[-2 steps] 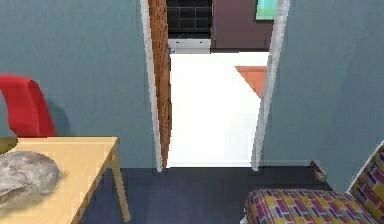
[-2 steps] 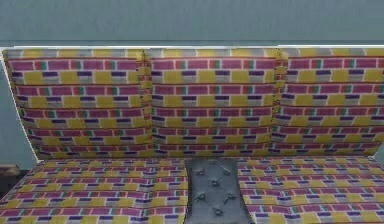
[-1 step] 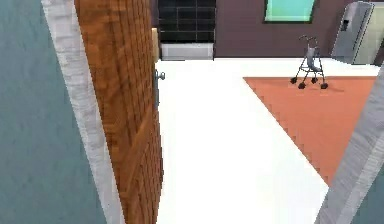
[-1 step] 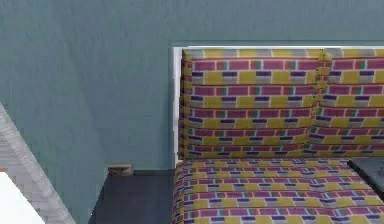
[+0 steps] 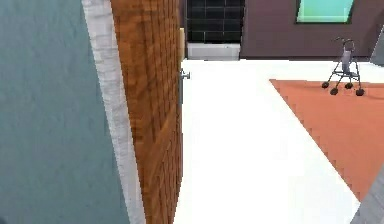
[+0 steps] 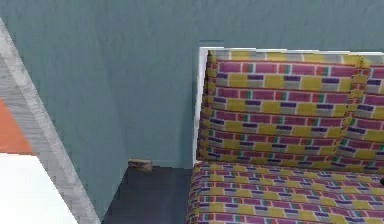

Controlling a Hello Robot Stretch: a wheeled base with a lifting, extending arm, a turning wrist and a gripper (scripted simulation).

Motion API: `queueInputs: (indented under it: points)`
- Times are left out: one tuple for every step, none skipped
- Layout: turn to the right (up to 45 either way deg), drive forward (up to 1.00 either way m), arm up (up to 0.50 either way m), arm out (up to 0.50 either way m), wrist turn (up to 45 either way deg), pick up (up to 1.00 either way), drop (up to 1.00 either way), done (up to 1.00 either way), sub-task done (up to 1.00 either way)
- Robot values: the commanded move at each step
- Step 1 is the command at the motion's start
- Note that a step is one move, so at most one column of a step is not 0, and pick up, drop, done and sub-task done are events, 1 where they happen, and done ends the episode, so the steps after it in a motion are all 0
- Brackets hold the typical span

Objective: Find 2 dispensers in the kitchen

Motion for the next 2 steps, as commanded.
queueInputs:
  points:
    - [0.0, 0.05, 0.0, 0.0, 0.0, 0.0, 0.0, 0.0, 0.0]
    - [39.0, 0.0, 0.0, 0.0, 0.0, 0.0, 0.0, 0.0, 0.0]
